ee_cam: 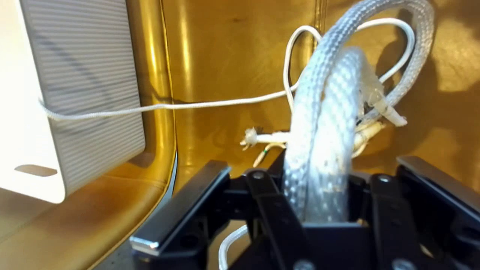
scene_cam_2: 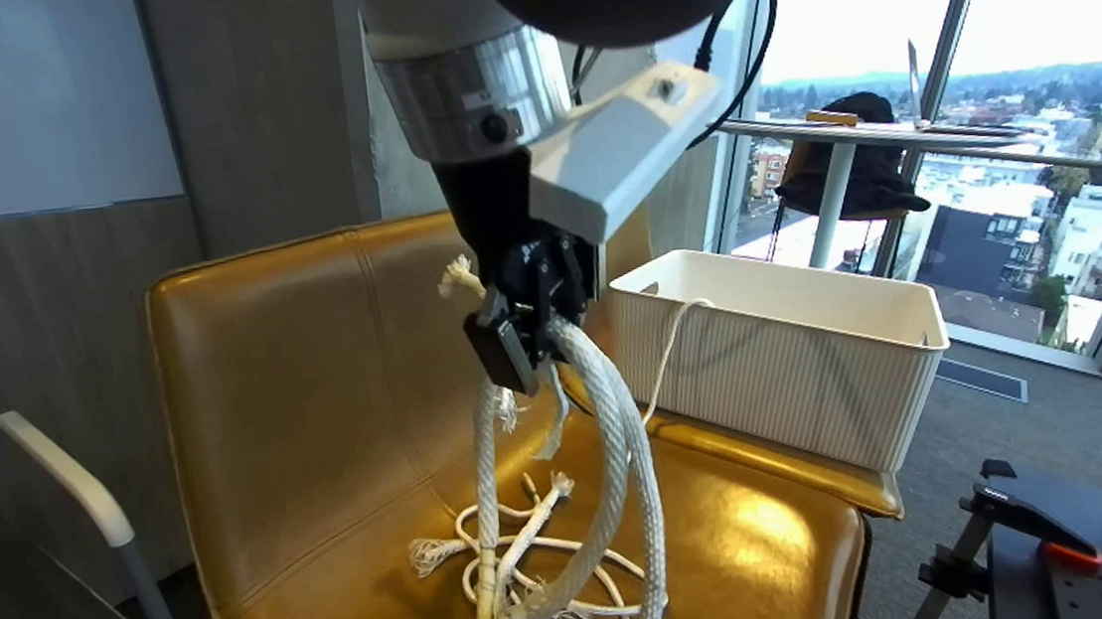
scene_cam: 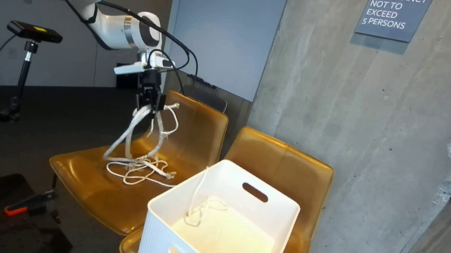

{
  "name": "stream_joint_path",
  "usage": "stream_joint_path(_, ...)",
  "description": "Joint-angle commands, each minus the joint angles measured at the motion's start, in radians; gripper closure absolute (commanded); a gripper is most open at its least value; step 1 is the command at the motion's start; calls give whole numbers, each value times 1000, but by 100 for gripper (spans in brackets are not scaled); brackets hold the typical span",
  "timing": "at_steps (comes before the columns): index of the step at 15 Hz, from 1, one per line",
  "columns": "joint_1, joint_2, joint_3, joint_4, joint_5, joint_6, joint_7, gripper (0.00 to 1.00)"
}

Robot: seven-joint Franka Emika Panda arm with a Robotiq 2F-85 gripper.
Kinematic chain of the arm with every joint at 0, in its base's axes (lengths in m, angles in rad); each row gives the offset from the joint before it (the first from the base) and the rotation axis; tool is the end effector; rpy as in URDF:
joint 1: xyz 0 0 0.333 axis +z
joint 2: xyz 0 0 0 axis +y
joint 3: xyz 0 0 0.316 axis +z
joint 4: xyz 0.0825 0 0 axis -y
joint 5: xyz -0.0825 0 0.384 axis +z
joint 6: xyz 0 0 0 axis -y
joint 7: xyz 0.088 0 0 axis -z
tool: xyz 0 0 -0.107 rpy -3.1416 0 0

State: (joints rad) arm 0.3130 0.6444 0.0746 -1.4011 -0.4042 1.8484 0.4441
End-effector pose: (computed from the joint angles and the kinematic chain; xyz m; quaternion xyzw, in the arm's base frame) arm 0.6661 0.2279 0.3170 0.9810 0.0407 -0.0209 0.1887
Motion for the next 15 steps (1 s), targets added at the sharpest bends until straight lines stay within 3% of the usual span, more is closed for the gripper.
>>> stream_joint_path(1,5,-76,-23,-172,31,90,24,75)
stream_joint_path(3,8,-96,-36,-210,22,112,36,68)
stream_joint_path(12,-27,-276,-86,-306,-90,128,-5,3)
stream_joint_path(15,-67,-305,-98,-341,-127,152,-24,0)
